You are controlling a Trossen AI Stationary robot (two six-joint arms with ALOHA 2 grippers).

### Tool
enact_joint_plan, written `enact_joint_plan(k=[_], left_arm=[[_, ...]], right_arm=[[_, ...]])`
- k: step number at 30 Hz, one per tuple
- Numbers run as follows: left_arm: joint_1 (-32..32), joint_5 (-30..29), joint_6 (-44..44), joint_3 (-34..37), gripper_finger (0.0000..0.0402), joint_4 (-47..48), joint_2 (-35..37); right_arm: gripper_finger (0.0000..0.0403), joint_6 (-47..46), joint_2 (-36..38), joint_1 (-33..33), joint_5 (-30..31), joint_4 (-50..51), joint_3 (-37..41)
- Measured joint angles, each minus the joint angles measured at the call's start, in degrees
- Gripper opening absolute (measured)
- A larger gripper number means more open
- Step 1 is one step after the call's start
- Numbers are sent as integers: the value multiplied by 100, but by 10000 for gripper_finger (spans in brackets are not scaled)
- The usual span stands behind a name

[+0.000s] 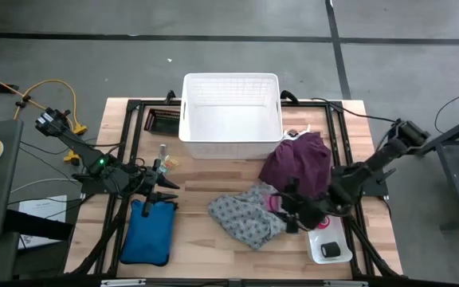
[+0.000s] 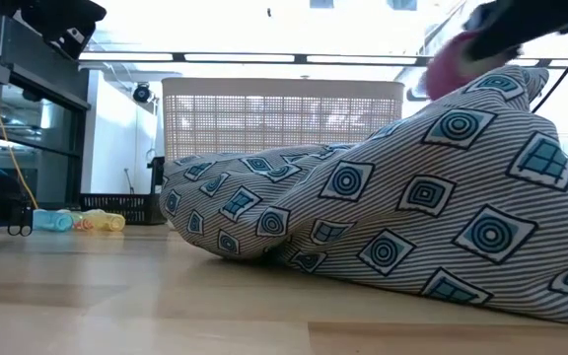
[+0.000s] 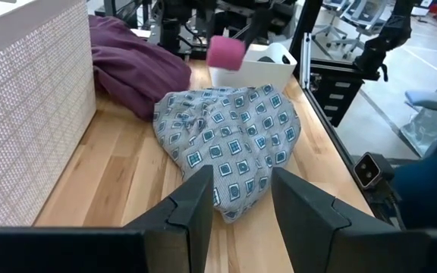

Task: Pick & place medical supplies in basket/bin
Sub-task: Put the pink bandage into the small white bin

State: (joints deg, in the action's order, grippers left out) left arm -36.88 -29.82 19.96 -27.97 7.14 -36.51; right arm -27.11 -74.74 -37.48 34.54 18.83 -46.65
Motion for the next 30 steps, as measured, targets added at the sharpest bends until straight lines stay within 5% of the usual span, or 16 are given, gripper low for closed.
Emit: enact_joint_plan(k=[16,30], left_arm=[[1,0,-1,0,128,2,0],[2,0,-1,0,128,4,-2]], right_arm=[[235,-3095,908,-2259,-569,2250,0],[235,-4081,886,-3197,-642,2687,0]])
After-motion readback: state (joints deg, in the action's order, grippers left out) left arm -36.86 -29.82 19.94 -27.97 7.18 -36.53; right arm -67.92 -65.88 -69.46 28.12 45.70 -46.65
